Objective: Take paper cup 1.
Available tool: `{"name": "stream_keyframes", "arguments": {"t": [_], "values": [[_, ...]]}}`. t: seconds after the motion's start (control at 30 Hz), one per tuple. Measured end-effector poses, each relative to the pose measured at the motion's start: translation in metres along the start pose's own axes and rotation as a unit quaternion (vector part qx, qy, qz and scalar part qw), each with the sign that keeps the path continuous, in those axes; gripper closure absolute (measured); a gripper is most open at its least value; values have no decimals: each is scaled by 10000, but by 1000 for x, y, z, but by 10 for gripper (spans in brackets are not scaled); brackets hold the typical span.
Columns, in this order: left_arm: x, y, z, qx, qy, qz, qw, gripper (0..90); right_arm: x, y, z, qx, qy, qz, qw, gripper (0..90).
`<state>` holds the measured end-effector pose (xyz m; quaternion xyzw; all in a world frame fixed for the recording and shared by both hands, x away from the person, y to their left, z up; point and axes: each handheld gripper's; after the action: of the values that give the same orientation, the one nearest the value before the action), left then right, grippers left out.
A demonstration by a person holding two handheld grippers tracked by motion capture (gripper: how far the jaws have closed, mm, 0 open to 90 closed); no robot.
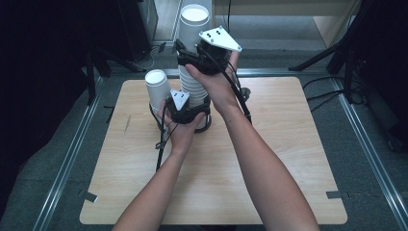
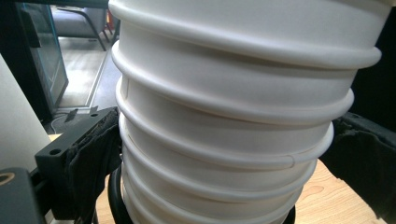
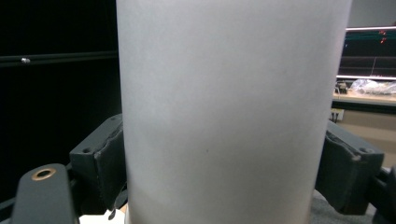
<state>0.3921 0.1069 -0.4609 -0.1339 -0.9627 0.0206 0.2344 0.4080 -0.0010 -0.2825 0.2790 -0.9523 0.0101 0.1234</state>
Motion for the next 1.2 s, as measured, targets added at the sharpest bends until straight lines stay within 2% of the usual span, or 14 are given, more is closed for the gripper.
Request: {"name": "stream_keyframes", "arguments": {"t": [0.1, 0.27, 0.37, 0.57, 0.7, 1.2], "values": [[0, 0, 1, 4, 11, 6, 10000, 10, 5, 0, -4, -94, -98, -28, 9999, 156], [2, 0, 2, 26, -13, 28, 10000, 10, 10, 0, -11, -79, -160, -29, 9998, 156], [4, 2, 5, 46, -36, 121, 9999, 10, 17, 2, -16, -96, -296, -27, 9995, 159], [10, 4, 7, -9, -86, 224, 9997, 10, 23, 5, -20, -12, -433, 145, 9990, 168], [15, 5, 9, -58, -127, 259, 9996, 10, 29, 6, -26, -83, -541, 23, 9985, 177], [27, 6, 17, -182, -219, 334, 9990, 9, 45, 6, -39, -177, -791, -75, 9967, 182]]}}
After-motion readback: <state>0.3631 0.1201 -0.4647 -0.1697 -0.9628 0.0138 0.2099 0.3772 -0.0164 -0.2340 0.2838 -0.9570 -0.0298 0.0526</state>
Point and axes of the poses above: each handheld gripper's, and its own axes: x roughly backward along the jaws, z roughly out of its underside, y roughly to its left, and after that the axes turned 15 degrees about y, right-handed
